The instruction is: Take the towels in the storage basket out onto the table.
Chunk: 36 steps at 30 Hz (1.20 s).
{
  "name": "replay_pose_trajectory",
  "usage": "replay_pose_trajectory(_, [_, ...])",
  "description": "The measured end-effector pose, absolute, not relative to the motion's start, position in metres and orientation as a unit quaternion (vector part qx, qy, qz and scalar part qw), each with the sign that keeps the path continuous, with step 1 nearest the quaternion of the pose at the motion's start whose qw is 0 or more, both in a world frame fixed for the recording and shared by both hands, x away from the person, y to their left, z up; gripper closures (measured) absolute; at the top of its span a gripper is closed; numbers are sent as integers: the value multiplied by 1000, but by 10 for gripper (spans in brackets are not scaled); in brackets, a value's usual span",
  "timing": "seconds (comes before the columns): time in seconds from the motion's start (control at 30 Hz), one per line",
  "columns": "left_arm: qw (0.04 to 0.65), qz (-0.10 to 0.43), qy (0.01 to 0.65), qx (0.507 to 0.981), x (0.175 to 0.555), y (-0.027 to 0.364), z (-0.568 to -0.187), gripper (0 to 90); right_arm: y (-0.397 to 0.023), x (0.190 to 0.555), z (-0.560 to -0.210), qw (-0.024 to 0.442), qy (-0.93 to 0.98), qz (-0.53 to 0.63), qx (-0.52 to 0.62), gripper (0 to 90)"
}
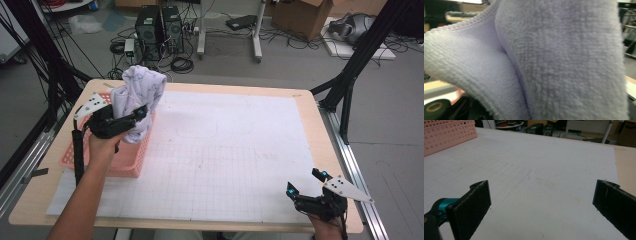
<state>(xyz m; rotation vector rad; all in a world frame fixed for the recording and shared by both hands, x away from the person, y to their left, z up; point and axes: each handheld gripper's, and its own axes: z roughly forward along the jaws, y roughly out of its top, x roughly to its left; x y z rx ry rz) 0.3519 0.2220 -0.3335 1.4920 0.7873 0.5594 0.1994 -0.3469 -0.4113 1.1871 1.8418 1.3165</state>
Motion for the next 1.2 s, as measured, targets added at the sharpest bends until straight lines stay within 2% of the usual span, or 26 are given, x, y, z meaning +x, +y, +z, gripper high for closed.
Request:
replay_pose_trajectory(0.27, [643,223,306,666,349,185,-324,483,-346,200,-411,288,693,494,440,3])
replay_pose_trajectory(0.63, [636,191,263,699,348,127,-334,481,-347,198,-411,288,689,495,444,2])
replay_pose_trajectory(0.93, [624,158,244,726,348,79,-357,475,-346,200,-412,287,693,493,442,3])
replay_pose_trajectory(1.2, [603,143,246,745,351,55,-379,465,-350,201,-413,284,691,495,444,2])
